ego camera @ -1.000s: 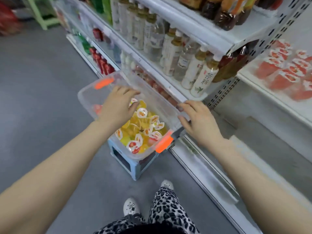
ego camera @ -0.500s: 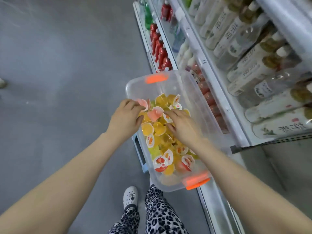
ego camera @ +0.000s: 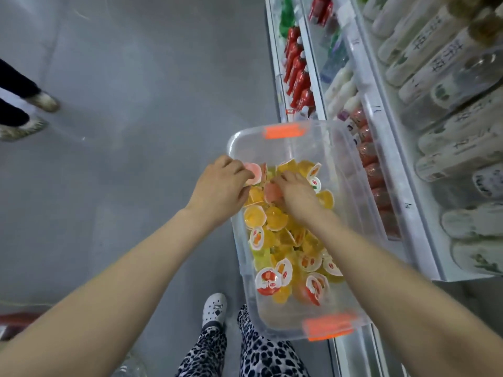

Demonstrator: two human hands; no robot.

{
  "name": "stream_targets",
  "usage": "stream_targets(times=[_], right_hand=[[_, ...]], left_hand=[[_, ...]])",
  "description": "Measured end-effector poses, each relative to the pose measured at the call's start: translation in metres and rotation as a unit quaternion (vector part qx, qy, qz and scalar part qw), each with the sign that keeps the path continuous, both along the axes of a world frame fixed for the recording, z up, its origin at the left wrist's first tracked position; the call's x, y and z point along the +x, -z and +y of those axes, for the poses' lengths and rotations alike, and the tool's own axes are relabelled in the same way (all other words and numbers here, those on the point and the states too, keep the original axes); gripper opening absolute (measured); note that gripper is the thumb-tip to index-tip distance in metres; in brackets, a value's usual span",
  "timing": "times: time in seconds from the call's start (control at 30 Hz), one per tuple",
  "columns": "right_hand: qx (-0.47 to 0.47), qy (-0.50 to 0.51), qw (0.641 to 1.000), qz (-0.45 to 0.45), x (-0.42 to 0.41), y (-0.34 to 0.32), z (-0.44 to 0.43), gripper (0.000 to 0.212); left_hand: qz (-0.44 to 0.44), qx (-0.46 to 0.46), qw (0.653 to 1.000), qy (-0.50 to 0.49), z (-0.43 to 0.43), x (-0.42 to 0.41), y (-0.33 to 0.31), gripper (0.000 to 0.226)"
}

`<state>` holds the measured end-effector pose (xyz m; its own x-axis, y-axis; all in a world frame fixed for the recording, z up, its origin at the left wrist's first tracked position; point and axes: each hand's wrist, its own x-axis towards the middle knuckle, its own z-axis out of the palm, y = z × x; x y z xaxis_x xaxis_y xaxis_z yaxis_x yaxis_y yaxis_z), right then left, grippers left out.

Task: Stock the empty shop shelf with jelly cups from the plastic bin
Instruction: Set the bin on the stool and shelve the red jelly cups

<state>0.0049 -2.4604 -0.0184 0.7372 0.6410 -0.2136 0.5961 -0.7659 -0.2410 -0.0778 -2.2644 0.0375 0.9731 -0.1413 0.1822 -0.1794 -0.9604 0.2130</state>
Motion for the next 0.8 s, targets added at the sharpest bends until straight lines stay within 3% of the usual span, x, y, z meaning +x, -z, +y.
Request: stream_targets(times=[0.1, 0.17, 0.33, 0.47, 0.6, 0.7, 0.8], right_hand=[[0.094, 0.099, 0.991, 0.014, -0.012, -0.017, -0.024, 0.041], [0.101, 0.142, 0.985, 0.015, -0.02, -0.023, -0.042, 0.043], [0.101, 0.195, 0.974, 0.061, -0.038, -0.019, -0.069, 0.045], [0.127, 0.216, 0.966, 0.069, -0.036, -0.013, -0.071, 0.04], [0.134, 0.227, 0.962, 0.07, -0.033, -0.008, -0.07, 0.038], [0.128, 0.227, 0.964, 0.054, -0.035, -0.009, -0.07, 0.038], [0.135, 0.227, 0.964, 0.031, -0.042, -0.014, -0.071, 0.037]], left_hand=[[0.004, 0.051, 0.999, 0.007, -0.006, 0.022, -0.007, 0.018], [0.04, 0.088, 0.995, 0.021, -0.016, 0.041, -0.009, 0.02], [0.207, 0.195, 0.958, 0.028, -0.051, 0.08, 0.0, 0.029], [0.261, 0.288, 0.921, 0.021, -0.053, 0.089, 0.015, 0.028], [0.263, 0.356, 0.896, 0.04, -0.054, 0.089, 0.022, 0.023], [0.259, 0.37, 0.89, 0.051, -0.055, 0.087, 0.02, 0.023], [0.264, 0.288, 0.92, 0.016, -0.054, 0.084, 0.016, 0.032]])
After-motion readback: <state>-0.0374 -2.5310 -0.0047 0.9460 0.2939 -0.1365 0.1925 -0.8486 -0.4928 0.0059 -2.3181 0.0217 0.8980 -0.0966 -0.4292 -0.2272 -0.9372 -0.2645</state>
